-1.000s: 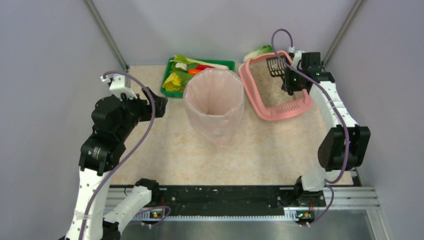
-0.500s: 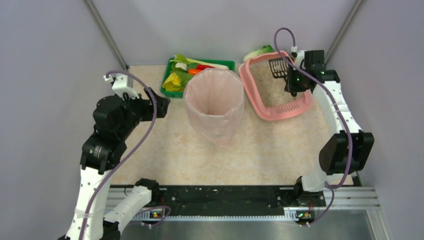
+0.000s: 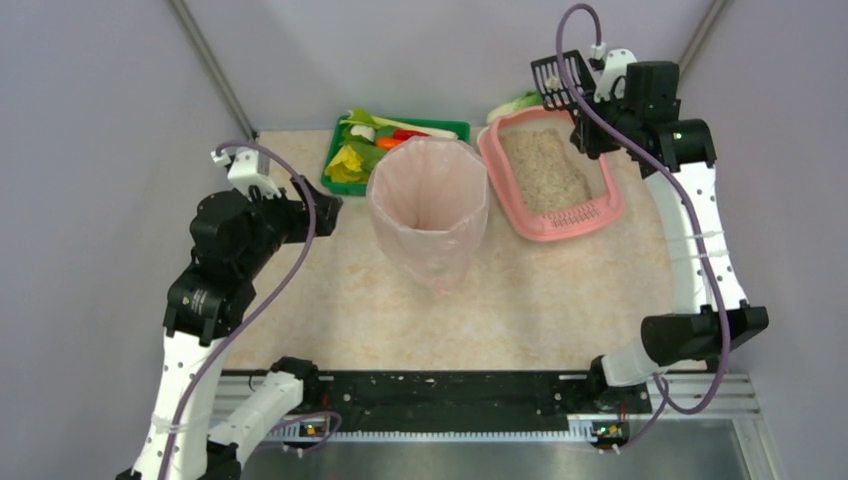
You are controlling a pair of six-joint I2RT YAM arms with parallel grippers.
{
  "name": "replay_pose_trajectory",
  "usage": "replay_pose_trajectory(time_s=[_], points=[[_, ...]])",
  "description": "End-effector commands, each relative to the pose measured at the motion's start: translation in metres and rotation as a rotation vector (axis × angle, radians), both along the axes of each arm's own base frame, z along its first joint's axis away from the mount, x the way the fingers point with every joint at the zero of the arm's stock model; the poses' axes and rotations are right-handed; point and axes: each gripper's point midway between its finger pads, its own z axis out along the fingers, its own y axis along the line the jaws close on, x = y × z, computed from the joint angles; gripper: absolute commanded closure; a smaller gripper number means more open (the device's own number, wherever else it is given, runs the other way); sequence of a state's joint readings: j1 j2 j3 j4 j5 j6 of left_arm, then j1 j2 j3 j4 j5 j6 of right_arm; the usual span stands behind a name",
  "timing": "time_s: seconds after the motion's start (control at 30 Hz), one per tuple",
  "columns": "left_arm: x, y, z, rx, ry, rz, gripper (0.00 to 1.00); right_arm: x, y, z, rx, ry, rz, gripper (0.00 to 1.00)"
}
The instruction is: Clean the litter box
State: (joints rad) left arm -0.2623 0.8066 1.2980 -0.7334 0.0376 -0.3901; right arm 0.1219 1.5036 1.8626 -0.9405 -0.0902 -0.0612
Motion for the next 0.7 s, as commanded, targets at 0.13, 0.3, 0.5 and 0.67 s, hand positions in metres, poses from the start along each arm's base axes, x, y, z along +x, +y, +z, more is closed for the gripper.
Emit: replay_pose_trajectory(time_s=[0.13, 0.3, 0.5, 0.67], points=[[-0.002, -0.003, 0.01, -0.022, -0.056, -0.015, 0.13, -0.039, 0.053, 0.057, -0.022, -0.087, 0.146, 1.0], [-0.003, -0.003, 0.008, -0.023, -0.051, -0.017, 0.13, -0.06, 0.097, 0.059, -0.054, -0.075, 0.267, 1.0], [-0.004, -0.002, 0.005, -0.019, -0.049, -0.013, 0.13, -0.087, 0.136, 0.042, -0.165, -0.041, 0.382, 1.0], [-0.004, -0.002, 0.003, -0.022, -0.045, -0.014, 0.13, -0.102, 0.152, 0.019, -0.326, -0.023, 0.434, 1.0]])
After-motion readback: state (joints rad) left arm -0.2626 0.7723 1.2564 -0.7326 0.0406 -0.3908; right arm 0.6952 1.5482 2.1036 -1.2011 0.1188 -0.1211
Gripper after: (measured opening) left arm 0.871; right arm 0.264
